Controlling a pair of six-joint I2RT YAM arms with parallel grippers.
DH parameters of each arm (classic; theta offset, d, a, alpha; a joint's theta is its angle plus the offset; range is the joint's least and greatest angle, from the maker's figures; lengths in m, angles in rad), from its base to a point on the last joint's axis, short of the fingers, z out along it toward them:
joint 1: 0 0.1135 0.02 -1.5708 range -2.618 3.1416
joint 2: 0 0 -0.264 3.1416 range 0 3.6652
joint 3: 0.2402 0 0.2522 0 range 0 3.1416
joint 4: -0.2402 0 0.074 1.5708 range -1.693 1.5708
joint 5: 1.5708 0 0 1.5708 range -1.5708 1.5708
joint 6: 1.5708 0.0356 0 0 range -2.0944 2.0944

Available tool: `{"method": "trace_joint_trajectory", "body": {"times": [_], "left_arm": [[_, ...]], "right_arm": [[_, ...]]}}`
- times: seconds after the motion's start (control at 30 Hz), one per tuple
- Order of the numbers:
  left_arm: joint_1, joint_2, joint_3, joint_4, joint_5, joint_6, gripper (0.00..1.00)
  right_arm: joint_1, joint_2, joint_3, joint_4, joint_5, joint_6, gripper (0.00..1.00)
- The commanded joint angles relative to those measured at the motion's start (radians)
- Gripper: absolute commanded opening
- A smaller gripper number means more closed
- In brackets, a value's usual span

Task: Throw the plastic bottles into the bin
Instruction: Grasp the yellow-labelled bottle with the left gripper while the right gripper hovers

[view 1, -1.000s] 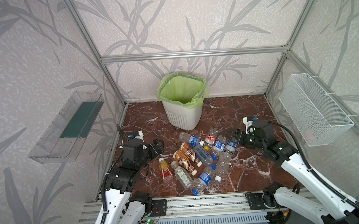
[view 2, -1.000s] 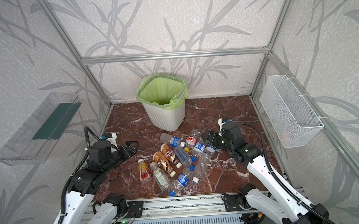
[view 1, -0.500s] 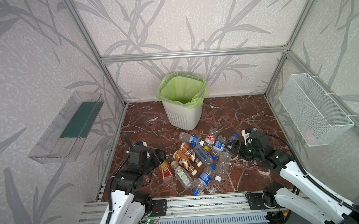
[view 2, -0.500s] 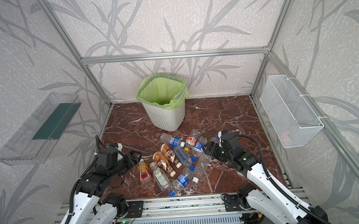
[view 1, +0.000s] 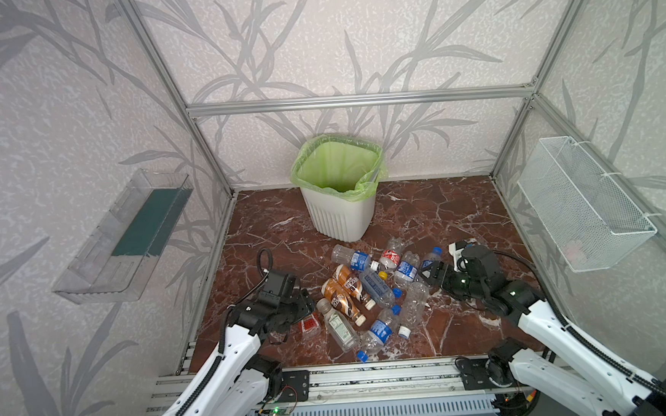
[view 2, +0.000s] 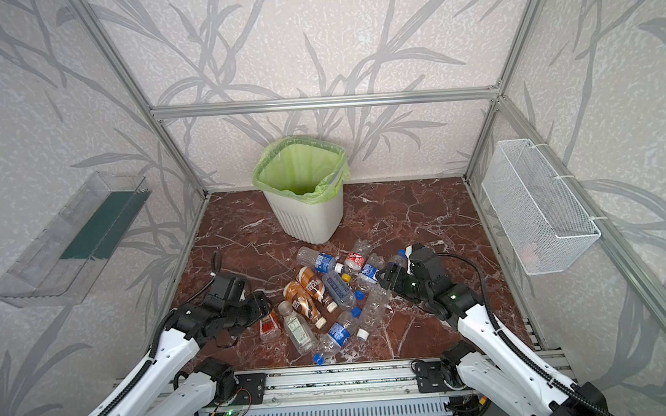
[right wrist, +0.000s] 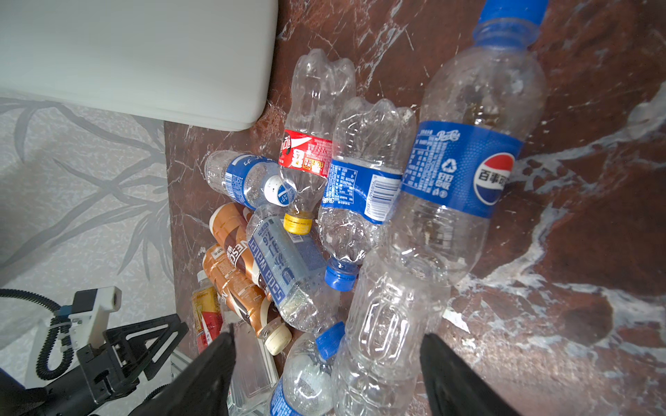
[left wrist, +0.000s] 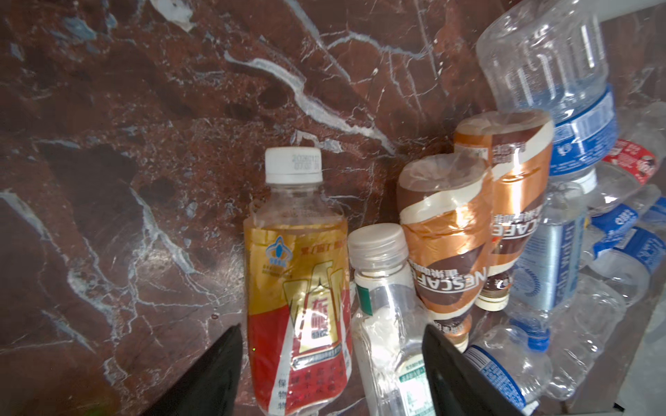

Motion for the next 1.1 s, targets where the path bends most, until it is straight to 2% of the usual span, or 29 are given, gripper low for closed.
{"method": "trace_joint_trajectory", "body": {"times": [0.0,0.6,1.07], "left_arm": [[-0.016,0.010,0.023,-0.036,-0.065,-0.034,0.78],[-0.025,0.130,-0.017,0.025,-0.021,-0.052,0.78],[-0.027,0.172,-0.096,0.089,-0.002,-0.065,0.71]], "right_arm": [[0.006,-0.015,-0.015,0.017,-0.002,0.005,0.81],[0.005,0.003,-0.034,0.053,-0.005,0.012,0.80],[0.006,0.033,-0.032,0.075,-0.011,0.012,0.79]]}}
